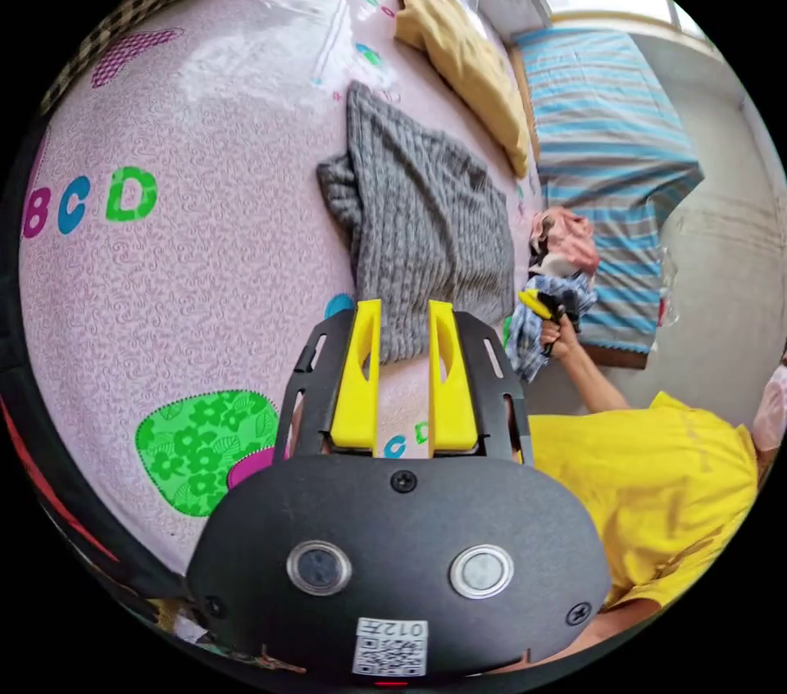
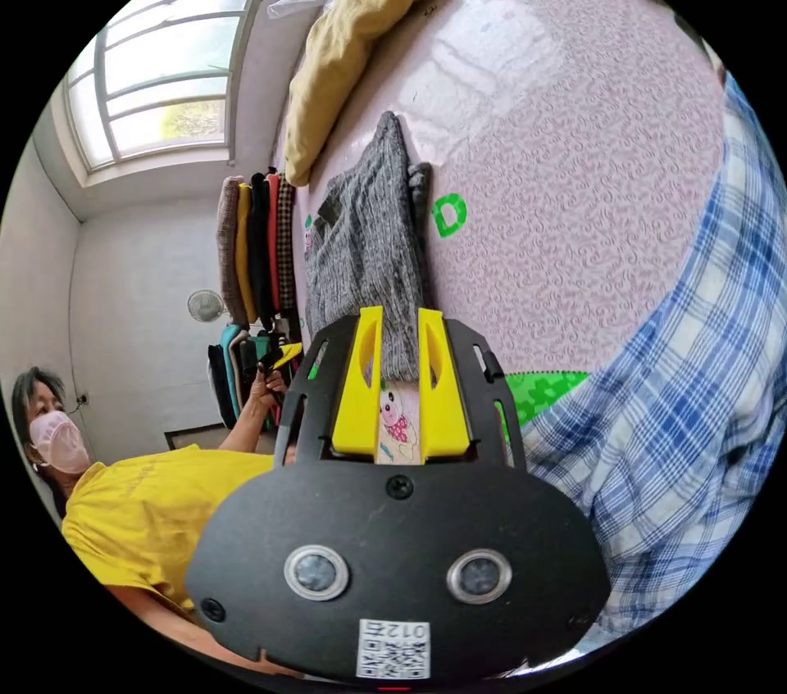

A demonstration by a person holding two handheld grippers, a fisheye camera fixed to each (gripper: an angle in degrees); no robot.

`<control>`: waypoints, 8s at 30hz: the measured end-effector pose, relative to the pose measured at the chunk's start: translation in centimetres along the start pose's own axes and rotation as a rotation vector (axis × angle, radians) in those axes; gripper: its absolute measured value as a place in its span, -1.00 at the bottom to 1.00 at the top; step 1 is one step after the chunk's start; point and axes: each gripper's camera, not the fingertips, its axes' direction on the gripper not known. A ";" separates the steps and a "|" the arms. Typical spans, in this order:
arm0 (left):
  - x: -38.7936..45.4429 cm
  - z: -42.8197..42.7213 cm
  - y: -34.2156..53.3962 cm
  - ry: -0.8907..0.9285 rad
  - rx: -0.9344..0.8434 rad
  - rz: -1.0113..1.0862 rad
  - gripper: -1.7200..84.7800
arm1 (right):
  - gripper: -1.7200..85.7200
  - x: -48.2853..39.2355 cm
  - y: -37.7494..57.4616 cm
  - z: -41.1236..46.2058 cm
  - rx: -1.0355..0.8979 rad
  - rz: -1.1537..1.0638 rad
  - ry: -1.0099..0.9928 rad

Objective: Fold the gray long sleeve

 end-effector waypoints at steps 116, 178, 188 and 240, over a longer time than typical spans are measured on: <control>-2.2 3.7 4.5 -0.138 -0.298 0.061 -0.94 | -0.91 8.2 0.9 32.7 -0.489 -0.130 0.417; 8.4 6.0 -4.7 -0.466 -0.155 0.157 -0.95 | -0.88 -5.6 -9.4 45.9 0.082 -0.331 0.680; 6.7 6.7 -4.8 -0.366 -0.177 0.092 -0.95 | -0.95 -6.7 -11.8 47.2 -0.031 -0.467 0.944; -1.5 0.3 2.1 -0.070 0.146 -0.214 -0.83 | -0.86 3.5 2.2 21.0 -0.004 -0.263 0.493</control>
